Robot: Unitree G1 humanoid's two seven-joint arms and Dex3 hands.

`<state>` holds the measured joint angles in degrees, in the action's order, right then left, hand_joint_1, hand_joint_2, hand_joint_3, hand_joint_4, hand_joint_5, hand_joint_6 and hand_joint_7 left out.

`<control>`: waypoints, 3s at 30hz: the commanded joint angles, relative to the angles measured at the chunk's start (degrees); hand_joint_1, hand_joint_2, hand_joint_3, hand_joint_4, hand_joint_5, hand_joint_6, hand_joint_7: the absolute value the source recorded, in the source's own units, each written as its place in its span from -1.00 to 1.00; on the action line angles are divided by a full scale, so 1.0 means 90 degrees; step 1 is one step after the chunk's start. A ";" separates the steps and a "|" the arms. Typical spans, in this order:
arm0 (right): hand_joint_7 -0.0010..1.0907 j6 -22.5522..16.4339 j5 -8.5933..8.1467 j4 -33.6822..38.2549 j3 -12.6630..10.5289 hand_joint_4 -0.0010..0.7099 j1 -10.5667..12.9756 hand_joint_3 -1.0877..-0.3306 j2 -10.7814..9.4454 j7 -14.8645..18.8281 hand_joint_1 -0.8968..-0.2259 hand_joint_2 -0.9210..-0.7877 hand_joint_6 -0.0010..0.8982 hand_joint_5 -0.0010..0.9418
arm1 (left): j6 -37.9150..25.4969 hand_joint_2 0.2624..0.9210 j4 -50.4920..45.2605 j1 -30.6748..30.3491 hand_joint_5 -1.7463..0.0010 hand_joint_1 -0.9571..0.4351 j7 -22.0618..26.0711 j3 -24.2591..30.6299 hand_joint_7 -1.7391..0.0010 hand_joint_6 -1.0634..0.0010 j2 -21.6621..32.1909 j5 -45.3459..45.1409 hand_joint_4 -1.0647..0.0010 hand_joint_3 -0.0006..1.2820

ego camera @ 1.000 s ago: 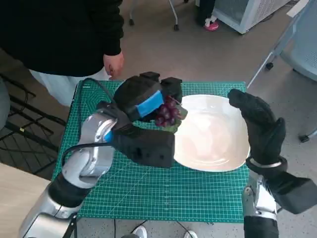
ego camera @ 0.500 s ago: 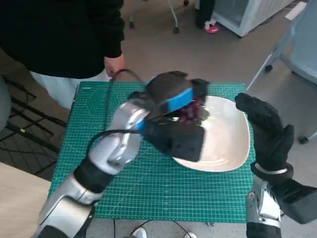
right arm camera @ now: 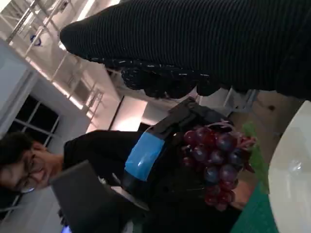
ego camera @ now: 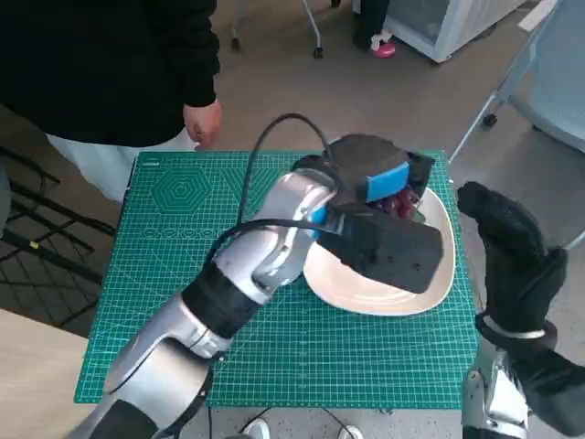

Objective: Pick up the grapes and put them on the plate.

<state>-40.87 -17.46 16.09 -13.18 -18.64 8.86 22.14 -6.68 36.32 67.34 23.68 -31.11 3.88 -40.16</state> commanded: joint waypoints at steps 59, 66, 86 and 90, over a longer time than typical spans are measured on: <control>-0.53 -0.0008 0.0323 0.0266 0.0285 -0.10 0.0016 -0.09 -0.0070 -0.0510 -0.27 -1.00 -0.85 -0.99 | 0.2139 0.90 0.2136 -0.0270 1.00 -0.17 0.0260 0.1088 0.99 0.74 0.0408 0.1744 1.00 -0.94; -0.53 0.0029 0.0220 0.0243 0.0320 -0.10 -0.0009 -0.09 -0.0073 -0.0421 -0.26 -1.00 -0.85 -0.99 | 0.3879 0.99 0.2659 -0.1280 0.97 -0.25 -0.0139 0.2928 0.96 0.61 0.0411 0.3758 0.82 -0.86; -0.54 0.0034 0.0041 0.0529 0.0407 -0.10 -0.0274 -0.06 -0.0053 -0.0092 -0.29 -1.00 -0.84 -0.99 | 0.4472 1.00 0.2198 -0.2865 1.00 -0.57 0.2609 0.5383 1.00 0.77 0.0247 0.7236 0.99 -0.28; -0.55 0.0030 0.0038 0.0611 0.0425 -0.09 -0.0340 -0.05 -0.0051 -0.0034 -0.30 -1.00 -0.83 -0.99 | 0.4458 1.00 0.2027 -0.3050 1.00 -0.58 0.2676 0.5494 1.00 0.78 0.0296 0.7336 1.00 -0.28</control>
<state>-41.12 -16.79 20.35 -9.47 -21.78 8.59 21.14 32.62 56.59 40.67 46.71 17.70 6.43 25.02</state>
